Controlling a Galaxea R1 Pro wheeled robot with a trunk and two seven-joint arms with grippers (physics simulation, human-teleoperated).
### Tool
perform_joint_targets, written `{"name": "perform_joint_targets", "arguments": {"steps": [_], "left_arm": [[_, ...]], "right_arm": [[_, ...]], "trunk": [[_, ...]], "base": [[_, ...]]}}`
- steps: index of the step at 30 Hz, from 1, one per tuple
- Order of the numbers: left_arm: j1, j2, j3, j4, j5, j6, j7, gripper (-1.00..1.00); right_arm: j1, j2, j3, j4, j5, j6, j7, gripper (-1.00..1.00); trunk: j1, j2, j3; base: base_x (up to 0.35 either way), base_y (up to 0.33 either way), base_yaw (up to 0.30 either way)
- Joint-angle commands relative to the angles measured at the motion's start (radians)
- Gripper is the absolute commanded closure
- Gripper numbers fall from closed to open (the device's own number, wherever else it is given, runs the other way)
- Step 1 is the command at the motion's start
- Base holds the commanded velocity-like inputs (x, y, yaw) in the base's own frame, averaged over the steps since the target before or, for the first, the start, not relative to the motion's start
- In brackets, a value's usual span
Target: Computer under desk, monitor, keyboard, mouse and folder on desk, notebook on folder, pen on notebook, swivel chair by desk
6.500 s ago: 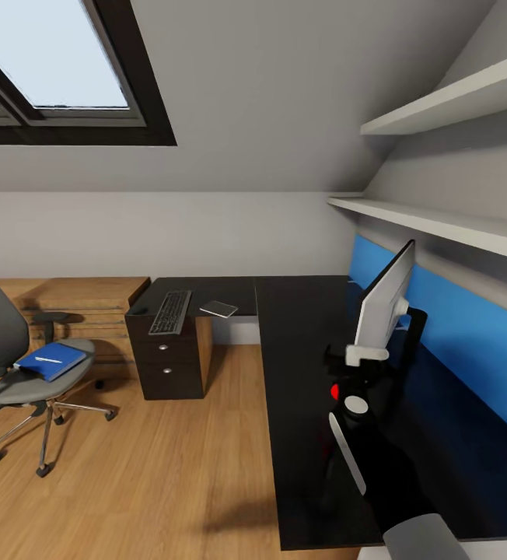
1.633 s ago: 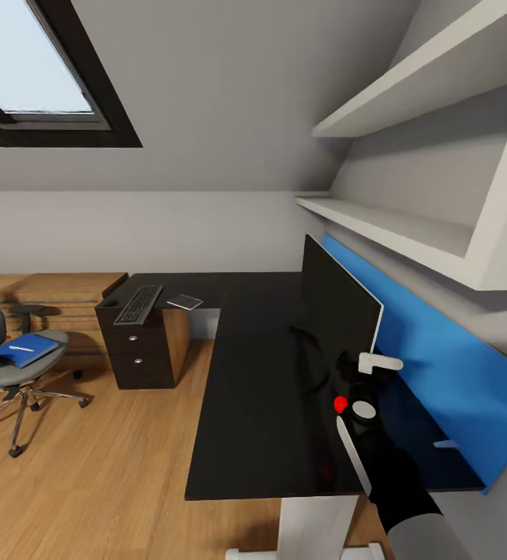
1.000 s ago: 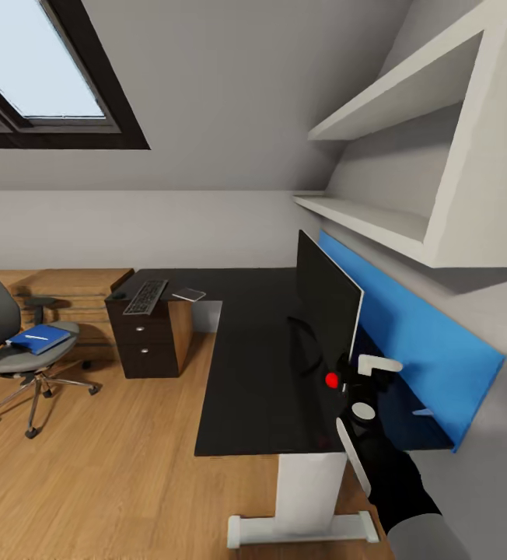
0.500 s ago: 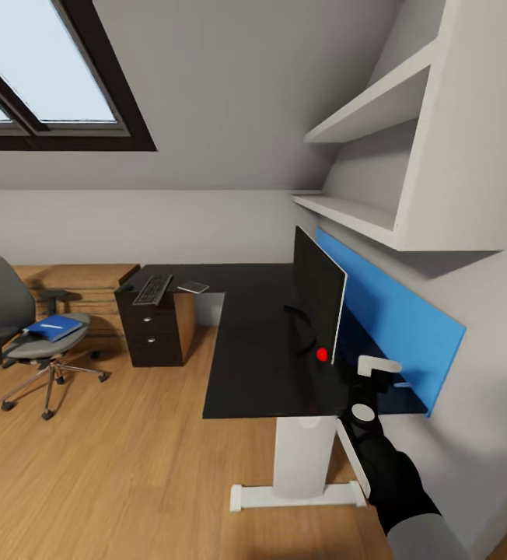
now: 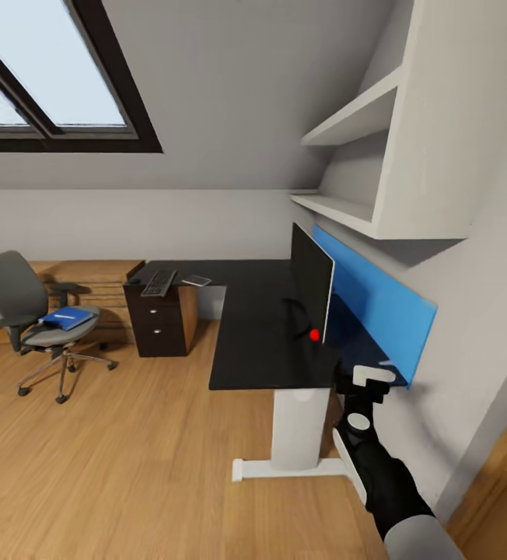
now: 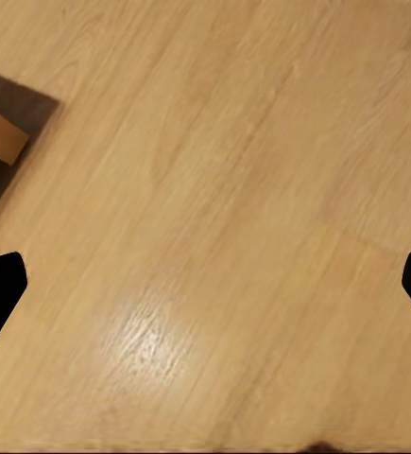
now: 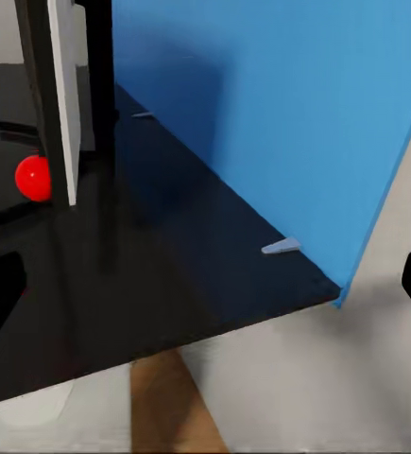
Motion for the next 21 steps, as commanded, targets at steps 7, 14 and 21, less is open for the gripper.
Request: {"name": "perform_joint_targets", "arguments": {"steps": [7,14,21], "left_arm": [[-0.001,-0.001,-0.01,0.001,0.011,0.001,0.008,-1.0],[-0.001,-0.002,-0.009,0.011,0.013,-0.006,0.013,-1.0],[-0.001,-0.023,-0.012,0.095,0.012,-0.005,0.005,-1.0]], "right_arm": [[0.003,-0.003,0.0,0.046,0.005,-0.079,-0.006,-1.0],[0.034,-0.003,-0.001,0.115,0.005,-0.093,-0.007,-1.0],[0.051,0.006,0.004,0.664,0.0,-0.425,0.025,-1.0]], "trunk": [[-0.001,-0.001,-0.001],[-0.001,-0.001,-0.001],[-0.02,0.034,0.014]], "base": [[-0.335,0.0,0.0],[-0.211,0.0,0.0],[-0.015,0.0,0.0]]}}
